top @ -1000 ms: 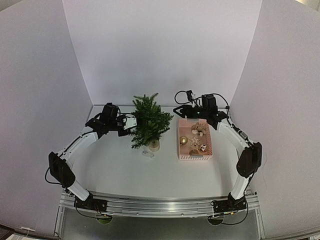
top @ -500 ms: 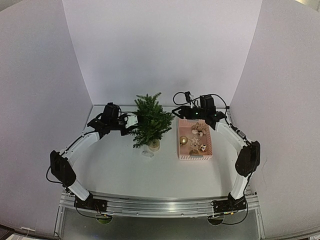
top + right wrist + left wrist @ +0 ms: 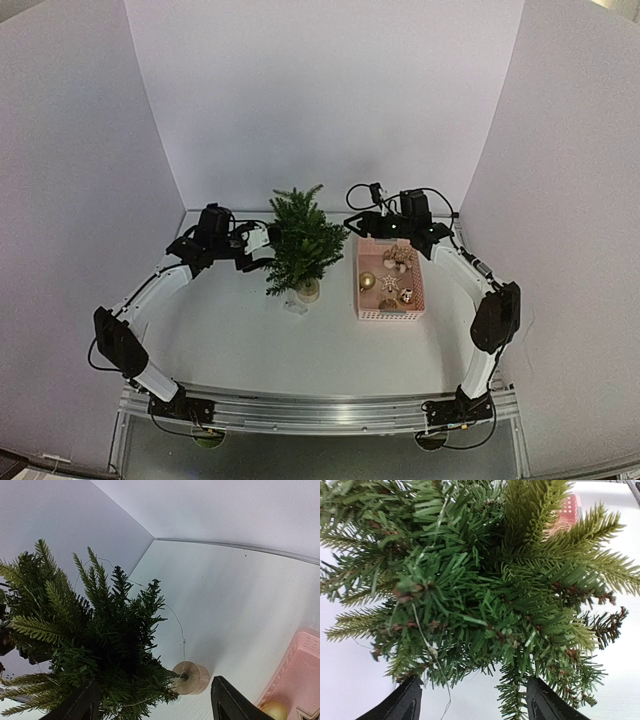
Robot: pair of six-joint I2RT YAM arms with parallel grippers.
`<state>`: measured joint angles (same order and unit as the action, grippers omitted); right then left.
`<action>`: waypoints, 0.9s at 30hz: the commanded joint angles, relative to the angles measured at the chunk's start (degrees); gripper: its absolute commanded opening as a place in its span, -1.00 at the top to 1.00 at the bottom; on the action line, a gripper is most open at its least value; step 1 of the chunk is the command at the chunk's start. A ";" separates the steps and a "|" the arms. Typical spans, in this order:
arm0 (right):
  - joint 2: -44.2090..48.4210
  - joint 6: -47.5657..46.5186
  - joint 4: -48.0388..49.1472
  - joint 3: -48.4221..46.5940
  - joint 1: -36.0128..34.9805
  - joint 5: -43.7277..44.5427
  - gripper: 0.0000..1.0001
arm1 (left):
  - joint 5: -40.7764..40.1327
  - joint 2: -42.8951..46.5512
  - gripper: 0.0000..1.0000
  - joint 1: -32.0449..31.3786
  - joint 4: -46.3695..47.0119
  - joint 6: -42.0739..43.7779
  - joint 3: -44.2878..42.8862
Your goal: Decorate the small christmas tree
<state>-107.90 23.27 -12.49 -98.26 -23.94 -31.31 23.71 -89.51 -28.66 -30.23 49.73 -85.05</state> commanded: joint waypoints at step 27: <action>8.76 -1.02 -21.18 5.59 3.26 27.37 -0.56 | -1.84 21.35 -0.89 13.90 15.10 -39.35 11.16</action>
<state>-97.63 24.40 -21.56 -93.32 -20.43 -10.66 25.64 -71.17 -16.63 -20.86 25.21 -78.94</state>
